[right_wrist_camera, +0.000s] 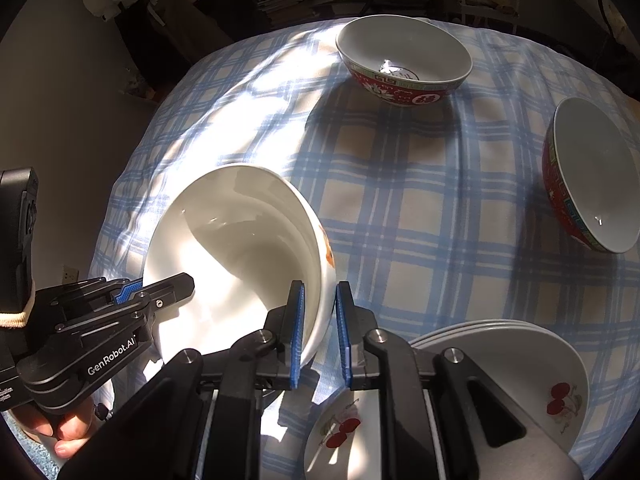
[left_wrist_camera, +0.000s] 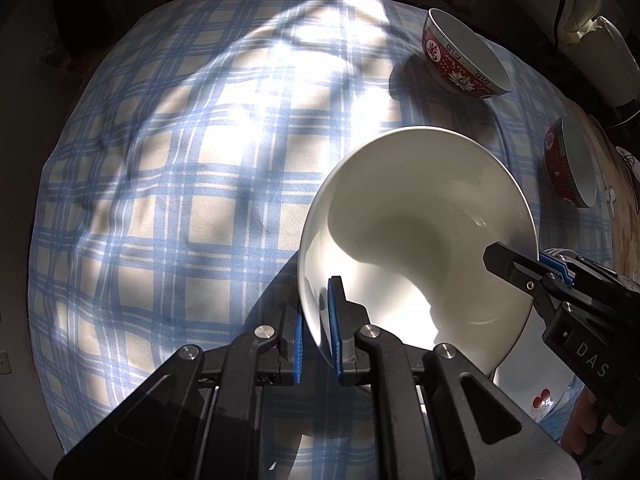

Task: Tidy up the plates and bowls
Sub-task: 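Lift the white bowl with both grippers and carry it beside the plate stack, then lower the bowl onto the tablecloth and open both grippers, then withdraw both open grippers up and away from the placed bowl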

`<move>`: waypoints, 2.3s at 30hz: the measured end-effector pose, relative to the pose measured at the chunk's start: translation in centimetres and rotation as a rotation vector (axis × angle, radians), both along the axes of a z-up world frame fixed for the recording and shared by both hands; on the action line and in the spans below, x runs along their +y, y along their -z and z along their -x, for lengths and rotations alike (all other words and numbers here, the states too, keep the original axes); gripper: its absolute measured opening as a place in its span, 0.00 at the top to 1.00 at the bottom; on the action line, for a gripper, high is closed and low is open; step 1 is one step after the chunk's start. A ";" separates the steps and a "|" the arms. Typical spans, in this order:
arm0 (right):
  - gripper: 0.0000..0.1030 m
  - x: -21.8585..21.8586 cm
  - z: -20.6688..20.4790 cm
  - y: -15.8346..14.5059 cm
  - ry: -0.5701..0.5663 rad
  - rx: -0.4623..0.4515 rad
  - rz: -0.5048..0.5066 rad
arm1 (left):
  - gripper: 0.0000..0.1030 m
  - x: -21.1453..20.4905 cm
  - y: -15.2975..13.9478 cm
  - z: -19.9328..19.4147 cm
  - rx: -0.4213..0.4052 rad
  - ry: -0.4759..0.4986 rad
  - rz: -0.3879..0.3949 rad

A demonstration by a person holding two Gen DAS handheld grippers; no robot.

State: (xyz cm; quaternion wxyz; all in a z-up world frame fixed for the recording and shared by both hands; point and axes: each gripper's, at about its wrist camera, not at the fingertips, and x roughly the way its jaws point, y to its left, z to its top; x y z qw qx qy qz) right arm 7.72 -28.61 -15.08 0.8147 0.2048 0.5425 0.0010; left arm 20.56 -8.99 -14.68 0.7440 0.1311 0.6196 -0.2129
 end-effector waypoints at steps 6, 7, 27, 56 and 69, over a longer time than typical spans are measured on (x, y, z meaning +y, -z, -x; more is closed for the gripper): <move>0.84 0.0 0.0 0.1 0.002 0.001 0.001 | 0.89 -0.2 0.0 0.1 -0.017 0.000 -0.015; 0.84 0.0 0.0 0.1 0.002 0.001 0.001 | 0.89 -0.2 0.0 0.0 -0.019 -0.002 -0.017; 0.64 -1.5 1.7 -3.2 0.057 -0.074 0.056 | 0.75 -0.4 -2.8 0.7 -0.122 -0.020 -0.085; 0.01 -15.5 7.6 -12.0 0.263 -0.234 0.182 | 0.14 -10.2 -10.7 1.9 -0.272 -0.018 -0.002; 0.01 -20.1 7.4 -9.1 0.314 -0.230 0.173 | 0.14 -18.8 -9.6 2.7 -0.293 0.098 0.025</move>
